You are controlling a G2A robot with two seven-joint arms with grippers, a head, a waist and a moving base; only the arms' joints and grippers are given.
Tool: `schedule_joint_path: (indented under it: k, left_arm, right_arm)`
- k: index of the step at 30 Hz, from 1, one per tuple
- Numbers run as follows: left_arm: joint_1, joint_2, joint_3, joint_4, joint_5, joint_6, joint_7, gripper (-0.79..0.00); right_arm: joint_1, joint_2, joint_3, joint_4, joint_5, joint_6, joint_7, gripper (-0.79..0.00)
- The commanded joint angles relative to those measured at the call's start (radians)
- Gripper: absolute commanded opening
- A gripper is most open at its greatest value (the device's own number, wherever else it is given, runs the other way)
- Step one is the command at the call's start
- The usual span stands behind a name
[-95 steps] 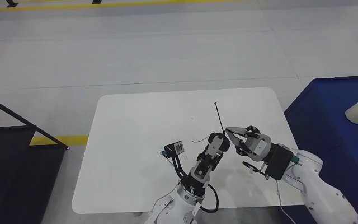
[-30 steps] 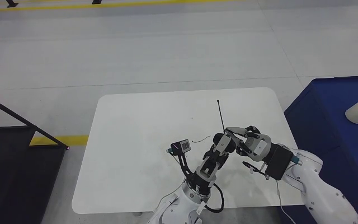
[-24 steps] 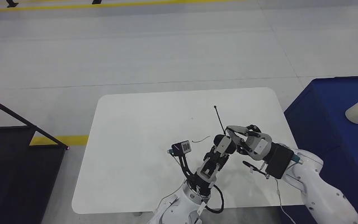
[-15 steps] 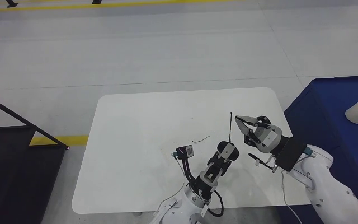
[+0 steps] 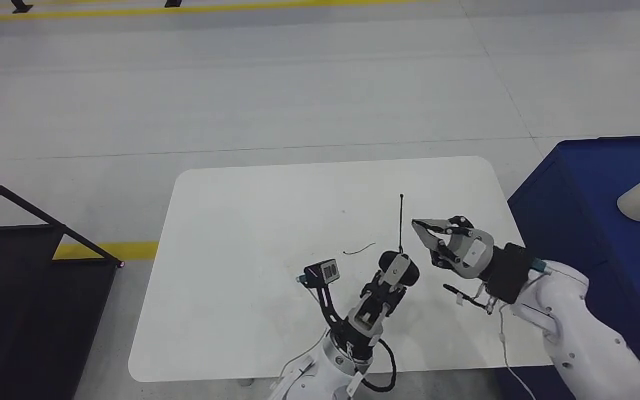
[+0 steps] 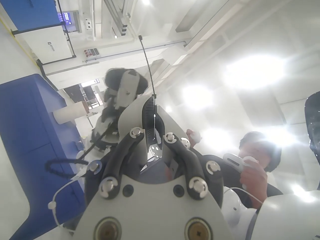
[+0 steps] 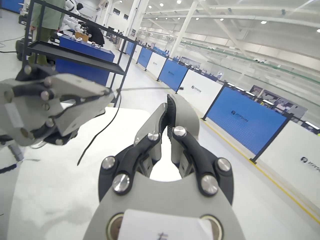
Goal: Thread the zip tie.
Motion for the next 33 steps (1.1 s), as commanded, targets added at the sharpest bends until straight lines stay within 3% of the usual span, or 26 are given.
schedule_joint_path:
  k: [1, 12, 21, 33]
  left_arm:
    - [0.000, 0.002, 0.000, -0.004, 0.000, 0.002, -0.003, -0.785]
    - [-0.004, 0.005, 0.005, -0.002, 0.036, 0.017, 0.006, -0.785]
    - [0.006, 0.006, -0.008, -0.004, 0.117, 0.041, 0.038, -0.785]
    - [0.001, 0.004, -0.002, 0.007, 0.132, 0.062, 0.053, -0.785]
  right_arm:
    - [0.006, -0.001, -0.020, 0.019, 0.020, -0.047, 0.024, -0.585]
    - [0.043, -0.005, -0.050, 0.083, 0.215, -0.233, 0.113, -0.613]
    - [0.028, -0.002, -0.020, 0.079, 0.270, -0.295, 0.185, -0.631]
    - [0.020, 0.005, -0.012, 0.059, 0.335, -0.295, 0.243, -0.650]
